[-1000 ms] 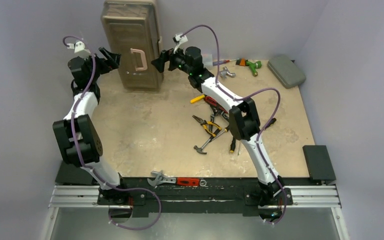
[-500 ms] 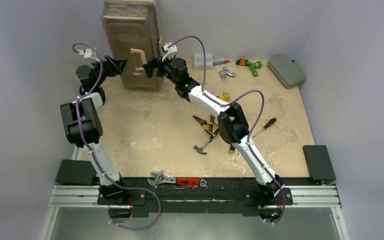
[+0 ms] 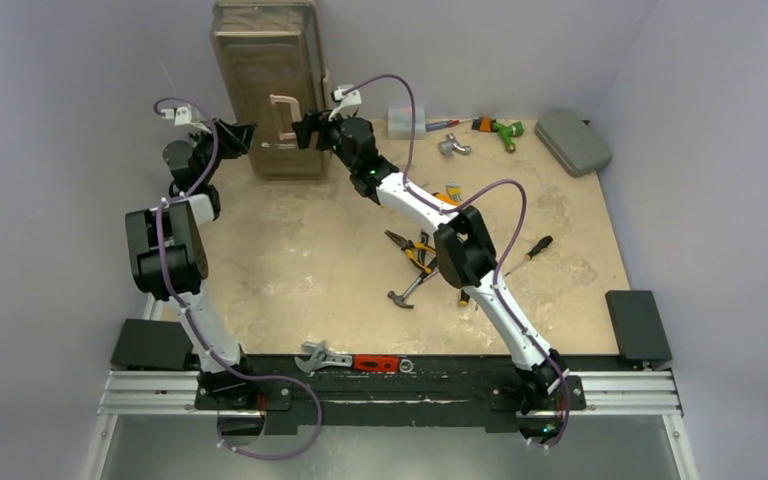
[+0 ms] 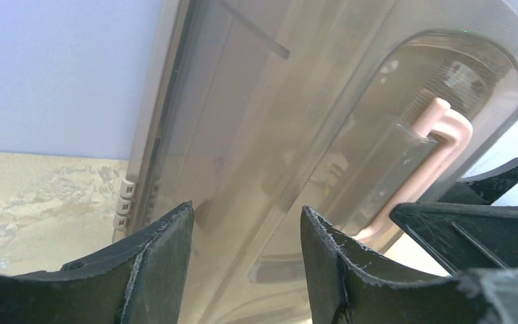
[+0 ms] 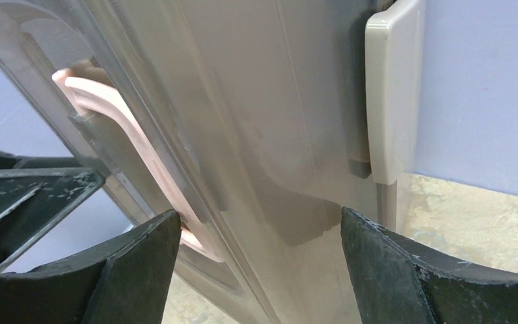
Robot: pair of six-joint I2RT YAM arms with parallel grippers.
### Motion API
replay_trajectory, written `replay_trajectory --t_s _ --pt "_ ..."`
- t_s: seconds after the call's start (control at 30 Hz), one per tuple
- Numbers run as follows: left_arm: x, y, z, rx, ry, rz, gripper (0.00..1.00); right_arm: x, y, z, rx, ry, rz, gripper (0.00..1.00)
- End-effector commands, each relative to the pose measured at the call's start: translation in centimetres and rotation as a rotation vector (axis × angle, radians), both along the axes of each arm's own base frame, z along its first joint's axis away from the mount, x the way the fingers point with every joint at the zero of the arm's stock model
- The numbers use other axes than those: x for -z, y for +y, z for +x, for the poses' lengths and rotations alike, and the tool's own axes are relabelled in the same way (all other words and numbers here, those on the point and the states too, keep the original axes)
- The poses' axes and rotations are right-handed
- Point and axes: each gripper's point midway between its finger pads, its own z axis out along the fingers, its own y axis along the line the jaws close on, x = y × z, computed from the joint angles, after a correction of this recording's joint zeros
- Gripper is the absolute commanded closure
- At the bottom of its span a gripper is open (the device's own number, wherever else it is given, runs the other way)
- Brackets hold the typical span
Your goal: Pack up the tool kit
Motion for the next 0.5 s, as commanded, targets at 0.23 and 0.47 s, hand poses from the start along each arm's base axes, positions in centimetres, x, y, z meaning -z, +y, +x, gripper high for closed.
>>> replay_trajectory --t_s 0.23,0.47 --pt "-5.1 -14.0 -5.8 0.288 -0.157 0.081 0.46 -7.2 -4.5 -1.4 0.05 -0.102 0.05 0.22" --pt "-4.5 -18.2 -9.2 0.336 -0.16 0.119 0.46 -7.1 -10.2 0.1 0.044 -0.017 0.169 0.2"
